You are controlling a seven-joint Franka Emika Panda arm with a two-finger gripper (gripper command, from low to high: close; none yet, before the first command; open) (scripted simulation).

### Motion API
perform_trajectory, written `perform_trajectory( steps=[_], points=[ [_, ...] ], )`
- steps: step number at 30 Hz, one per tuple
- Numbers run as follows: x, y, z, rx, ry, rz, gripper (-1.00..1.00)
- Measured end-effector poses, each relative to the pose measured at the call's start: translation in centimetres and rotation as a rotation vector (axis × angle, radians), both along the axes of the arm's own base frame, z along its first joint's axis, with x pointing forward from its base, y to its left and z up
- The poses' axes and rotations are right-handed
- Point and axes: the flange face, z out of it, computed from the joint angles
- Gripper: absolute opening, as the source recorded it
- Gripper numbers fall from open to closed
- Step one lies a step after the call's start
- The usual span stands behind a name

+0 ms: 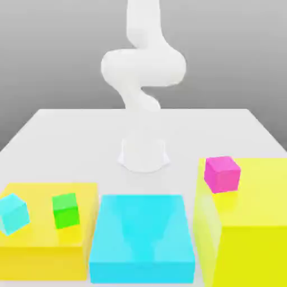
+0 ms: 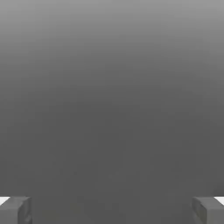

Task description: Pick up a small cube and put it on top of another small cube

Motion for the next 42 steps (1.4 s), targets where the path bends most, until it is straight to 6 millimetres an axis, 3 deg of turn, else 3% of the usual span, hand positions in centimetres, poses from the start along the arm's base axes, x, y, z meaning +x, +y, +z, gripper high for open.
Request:
perform_trajectory(
  steps=[3, 6, 11, 14, 17, 21, 23, 24, 34, 42],
  points=[
    [2.9, 6.5, -4.8, -0.086, 0.067, 0.125, 0.00],
    [4.3, 13.1, -10.4, -0.154, 0.134, 0.257, 0.00],
    [3.2, 23.3, -20.2, -0.237, 0.242, 0.497, 0.00],
    [0.5, 28.8, -25.9, -0.267, 0.303, 0.650, 0.00],
    [-3.7, 33.2, -31.7, -0.264, 0.378, 0.776, 0.00],
    [-13.0, 37.2, -40.0, -0.212, 0.526, 0.875, 0.00],
    [-16.8, 37.3, -43.5, -0.178, 0.610, 0.876, 0.00],
    [-17.0, 36.5, -44.4, -0.161, 0.638, 0.829, 0.00],
    [-13.3, 26.5, -47.8, 0.003, 0.739, 0.163, 0.00],
    [-12.3, 18.6, -49.0, 0.161, 0.747, -0.373, 0.00]
  ],
)
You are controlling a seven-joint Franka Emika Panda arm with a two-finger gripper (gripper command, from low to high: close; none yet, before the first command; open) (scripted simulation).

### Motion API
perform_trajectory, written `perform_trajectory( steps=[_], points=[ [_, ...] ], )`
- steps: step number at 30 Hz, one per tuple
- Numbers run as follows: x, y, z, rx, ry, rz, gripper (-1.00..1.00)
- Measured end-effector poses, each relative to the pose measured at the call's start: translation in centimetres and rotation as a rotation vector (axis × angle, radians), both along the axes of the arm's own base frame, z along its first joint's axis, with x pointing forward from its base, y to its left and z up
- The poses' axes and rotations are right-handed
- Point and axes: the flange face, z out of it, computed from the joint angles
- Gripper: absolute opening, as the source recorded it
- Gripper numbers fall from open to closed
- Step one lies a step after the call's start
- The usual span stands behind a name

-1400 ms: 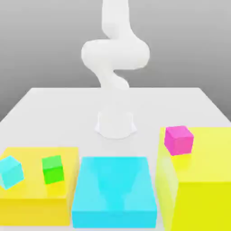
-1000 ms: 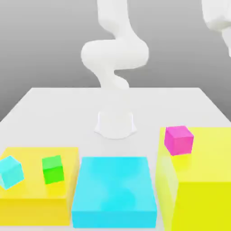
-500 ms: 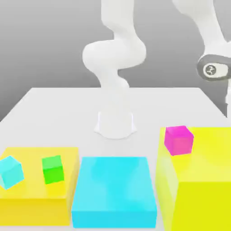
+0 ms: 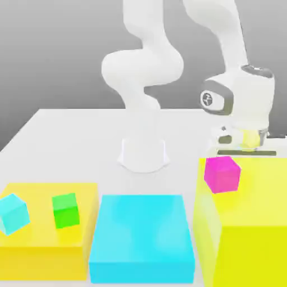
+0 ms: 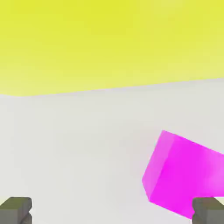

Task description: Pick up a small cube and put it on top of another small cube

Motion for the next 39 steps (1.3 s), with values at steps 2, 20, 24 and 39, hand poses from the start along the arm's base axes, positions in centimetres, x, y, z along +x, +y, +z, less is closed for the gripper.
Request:
perform_trajectory(
  steps=[2, 20, 24, 39],
  points=[
    [-0.1, -1.8, -0.2, -0.008, 0.007, -0.131, 0.00],
    [-0.2, -2.5, -6.9, -0.008, 0.008, -0.197, -1.00],
    [-0.1, -2.4, -6.6, -0.009, 0.006, -0.197, -1.00],
    [0.1, 3.0, 3.2, 0.042, -0.059, -0.059, -1.00]
  ],
)
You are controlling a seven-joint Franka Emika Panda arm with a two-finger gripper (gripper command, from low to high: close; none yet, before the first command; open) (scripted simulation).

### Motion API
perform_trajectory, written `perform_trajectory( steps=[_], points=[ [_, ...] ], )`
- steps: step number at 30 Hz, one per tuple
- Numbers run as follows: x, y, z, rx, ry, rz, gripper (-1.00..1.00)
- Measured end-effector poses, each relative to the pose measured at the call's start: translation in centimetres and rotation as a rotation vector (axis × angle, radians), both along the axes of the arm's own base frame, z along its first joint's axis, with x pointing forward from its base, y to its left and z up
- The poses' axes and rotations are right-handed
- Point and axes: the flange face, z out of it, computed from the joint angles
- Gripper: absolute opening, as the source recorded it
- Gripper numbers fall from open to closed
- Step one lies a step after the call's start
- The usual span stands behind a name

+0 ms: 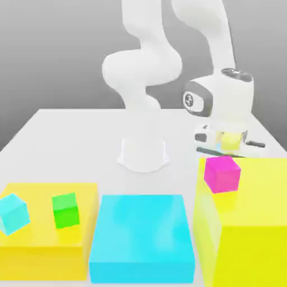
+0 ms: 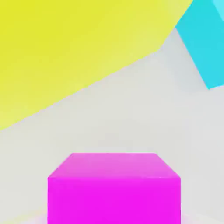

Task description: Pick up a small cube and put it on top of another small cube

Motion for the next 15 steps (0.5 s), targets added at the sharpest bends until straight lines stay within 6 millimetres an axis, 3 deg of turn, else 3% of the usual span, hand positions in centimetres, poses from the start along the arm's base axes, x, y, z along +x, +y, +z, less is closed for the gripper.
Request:
perform_trajectory(
  steps=[6, 9, 15],
  points=[
    [1.8, 7.5, 9.0, 0.051, -0.091, 0.118, -1.00],
    [4.4, 7.5, 12.6, 0.043, -0.095, 0.071, -1.00],
    [10.1, 4.4, 19.7, 0.010, -0.075, -0.076, -1.00]
  ],
)
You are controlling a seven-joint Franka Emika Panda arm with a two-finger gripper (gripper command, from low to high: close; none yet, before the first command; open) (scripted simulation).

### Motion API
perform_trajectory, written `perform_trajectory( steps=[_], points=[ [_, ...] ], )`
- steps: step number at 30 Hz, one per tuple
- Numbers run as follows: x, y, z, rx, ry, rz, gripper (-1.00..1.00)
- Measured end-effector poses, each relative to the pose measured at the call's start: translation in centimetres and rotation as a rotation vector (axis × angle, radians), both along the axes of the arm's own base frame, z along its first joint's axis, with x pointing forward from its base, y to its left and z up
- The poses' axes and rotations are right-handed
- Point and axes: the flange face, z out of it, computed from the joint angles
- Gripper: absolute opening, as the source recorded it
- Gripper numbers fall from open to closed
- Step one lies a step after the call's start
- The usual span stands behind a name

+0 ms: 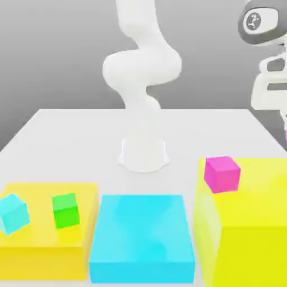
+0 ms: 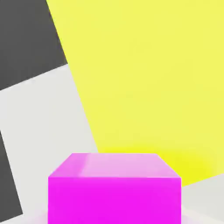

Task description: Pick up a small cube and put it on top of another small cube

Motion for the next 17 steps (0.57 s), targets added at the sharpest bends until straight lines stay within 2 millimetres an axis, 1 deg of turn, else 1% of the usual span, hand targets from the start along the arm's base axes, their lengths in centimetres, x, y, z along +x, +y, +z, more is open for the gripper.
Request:
perform_trajectory(
  steps=[3, 6, 7, 9, 10, 11, 13, 14, 17],
  points=[
    [2.1, -2.1, 3.6, -0.014, 0.015, -0.073, -1.00],
    [4.2, -5.4, 5.9, -0.027, 0.044, -0.167, -1.00],
    [5.2, -7.6, 5.6, -0.027, 0.068, -0.222, -1.00],
    [7.0, -12.5, 3.7, -0.023, 0.125, -0.340, -1.00],
    [7.4, -13.9, 2.3, -0.022, 0.141, -0.374, -1.00],
    [7.6, -14.6, 0.8, -0.021, 0.149, -0.392, -1.00],
    [7.7, -15.2, -2.2, -0.020, 0.155, -0.404, -1.00],
    [7.7, -15.3, -3.2, -0.020, 0.156, -0.406, 1.00],
    [7.7, -15.3, -3.2, -0.020, 0.156, -0.406, 1.00]
  ],
)
